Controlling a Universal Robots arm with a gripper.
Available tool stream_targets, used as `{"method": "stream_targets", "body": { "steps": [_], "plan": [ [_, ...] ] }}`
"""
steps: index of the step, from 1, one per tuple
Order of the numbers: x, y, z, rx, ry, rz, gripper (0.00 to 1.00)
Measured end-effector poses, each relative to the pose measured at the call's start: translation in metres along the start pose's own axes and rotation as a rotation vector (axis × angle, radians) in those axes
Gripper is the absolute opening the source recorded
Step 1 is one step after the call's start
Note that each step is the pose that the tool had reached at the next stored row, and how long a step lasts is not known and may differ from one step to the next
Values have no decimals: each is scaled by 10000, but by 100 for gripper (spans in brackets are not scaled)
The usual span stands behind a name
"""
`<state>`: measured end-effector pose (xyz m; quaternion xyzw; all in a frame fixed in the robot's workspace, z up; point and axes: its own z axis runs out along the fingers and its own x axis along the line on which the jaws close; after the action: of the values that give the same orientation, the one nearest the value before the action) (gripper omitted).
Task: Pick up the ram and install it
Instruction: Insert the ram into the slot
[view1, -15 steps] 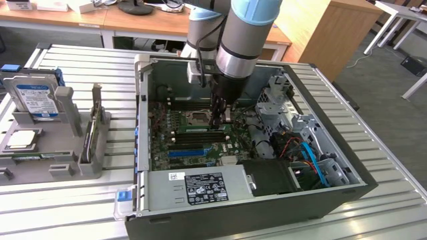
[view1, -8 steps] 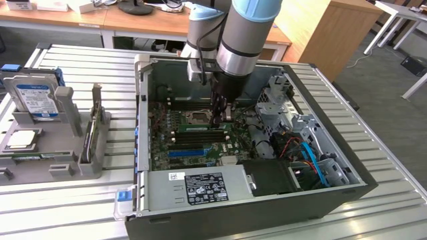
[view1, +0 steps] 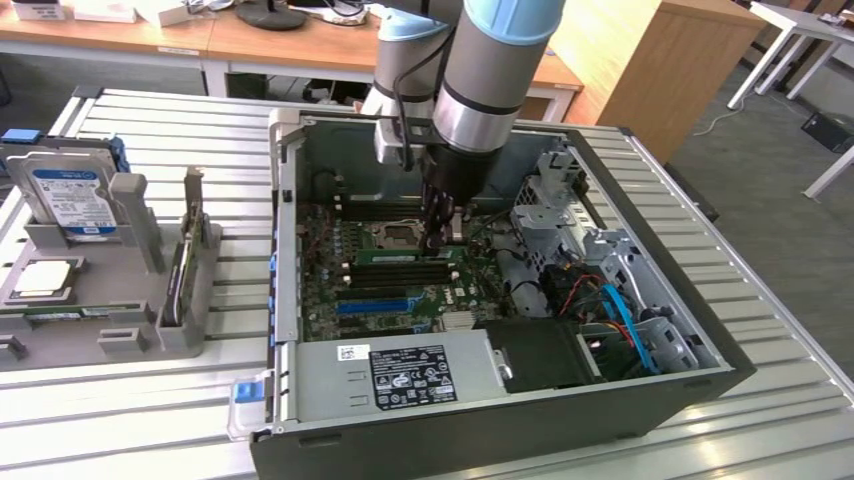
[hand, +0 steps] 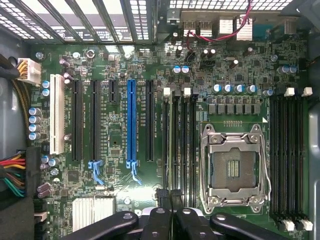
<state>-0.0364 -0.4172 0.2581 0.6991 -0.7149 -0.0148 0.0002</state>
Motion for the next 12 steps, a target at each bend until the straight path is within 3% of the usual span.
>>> {"method": "stream_targets", "body": {
  "steps": [12],
  "plan": [
    [7,-1,27,0,0,0,12]
  ]
}}
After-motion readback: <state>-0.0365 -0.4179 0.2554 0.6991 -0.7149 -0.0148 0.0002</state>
